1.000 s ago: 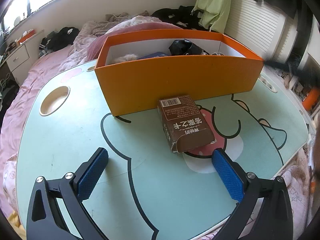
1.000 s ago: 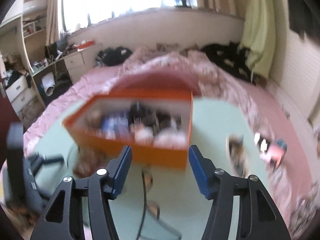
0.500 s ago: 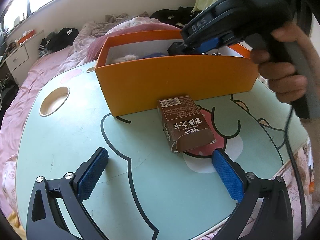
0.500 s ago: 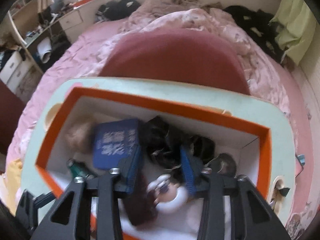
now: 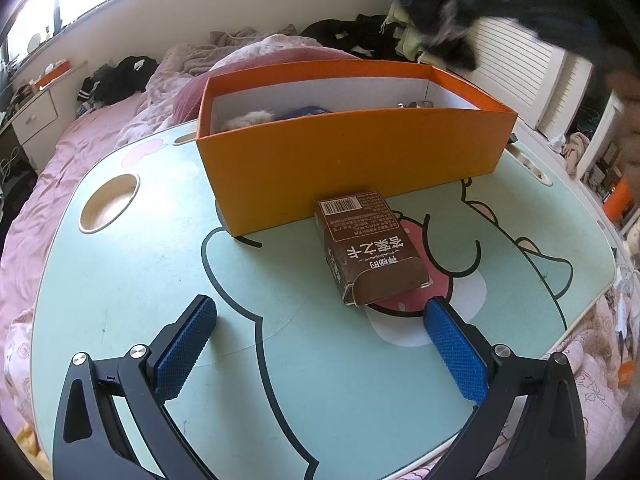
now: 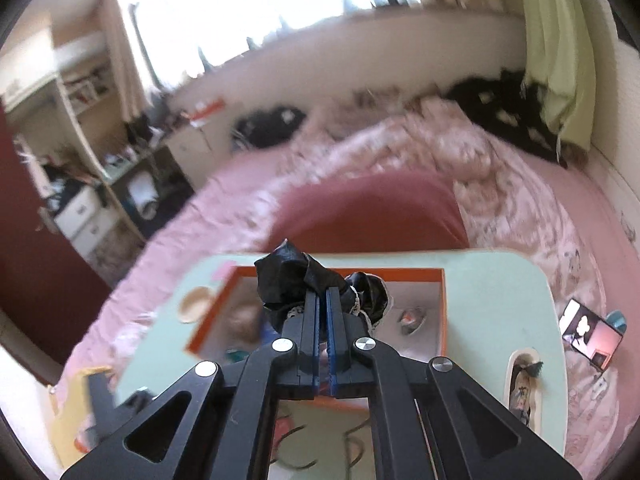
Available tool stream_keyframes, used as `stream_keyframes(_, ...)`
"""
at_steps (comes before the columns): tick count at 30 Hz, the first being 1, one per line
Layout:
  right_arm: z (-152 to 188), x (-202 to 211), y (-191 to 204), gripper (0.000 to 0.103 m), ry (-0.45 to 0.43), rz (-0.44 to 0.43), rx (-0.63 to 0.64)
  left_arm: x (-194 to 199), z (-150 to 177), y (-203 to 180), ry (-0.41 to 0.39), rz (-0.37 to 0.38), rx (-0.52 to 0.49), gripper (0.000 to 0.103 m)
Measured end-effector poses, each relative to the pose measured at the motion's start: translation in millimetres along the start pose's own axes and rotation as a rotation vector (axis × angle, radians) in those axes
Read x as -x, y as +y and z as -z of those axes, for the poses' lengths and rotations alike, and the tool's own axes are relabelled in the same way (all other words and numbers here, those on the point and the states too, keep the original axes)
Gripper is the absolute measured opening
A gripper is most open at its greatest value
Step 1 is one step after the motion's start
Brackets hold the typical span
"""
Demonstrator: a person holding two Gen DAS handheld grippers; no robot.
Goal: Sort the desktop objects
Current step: 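Reach into the orange box and grasp the black cloth bundle with the right gripper, then lift the black cloth out and set it on the table, right gripper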
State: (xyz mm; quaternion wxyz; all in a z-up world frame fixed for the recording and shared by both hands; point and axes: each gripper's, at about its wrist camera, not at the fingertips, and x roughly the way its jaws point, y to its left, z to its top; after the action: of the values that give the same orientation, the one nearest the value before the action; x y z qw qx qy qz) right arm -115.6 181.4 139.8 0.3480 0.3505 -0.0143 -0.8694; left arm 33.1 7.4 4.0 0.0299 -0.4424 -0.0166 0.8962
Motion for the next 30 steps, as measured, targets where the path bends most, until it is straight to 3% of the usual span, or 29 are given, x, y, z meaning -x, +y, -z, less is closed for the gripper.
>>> stream_keyframes(4,28,23,18,0.004,-0.007,-0.039,0.048,0,0,0,0.0,0.0,0.0,0.103)
stream_keyframes(11,90,-6,10,0.005,0.106,-0.022,0.045,0,1,1,0.0,0.0,0.0,0.103)
stream_keyframes(14,111,-16,5,0.023,0.109,0.071,0.07,0,1,0,-0.001,0.0,0.0,0.103)
stream_keyframes(16,124,-21,2,0.064,0.141,0.094,0.097,0,1,1,-0.001,0.0,0.001,0.103)
stream_keyframes(20,151,-25,-3,0.078,0.179,0.142,0.122,0,1,1,-0.001,-0.001,0.001,0.103)
stream_keyframes(22,162,-27,-2,0.103,0.167,0.241,0.155,0,1,1,-0.002,0.0,0.004,0.103)
stream_keyframes(23,166,-29,0,0.103,0.146,0.278,0.169,0,1,1,0.001,-0.001,0.002,0.103)
stream_keyframes(30,176,-36,-7,0.103,0.118,0.292,0.144,0,0,-1,0.001,-0.004,0.007,0.103)
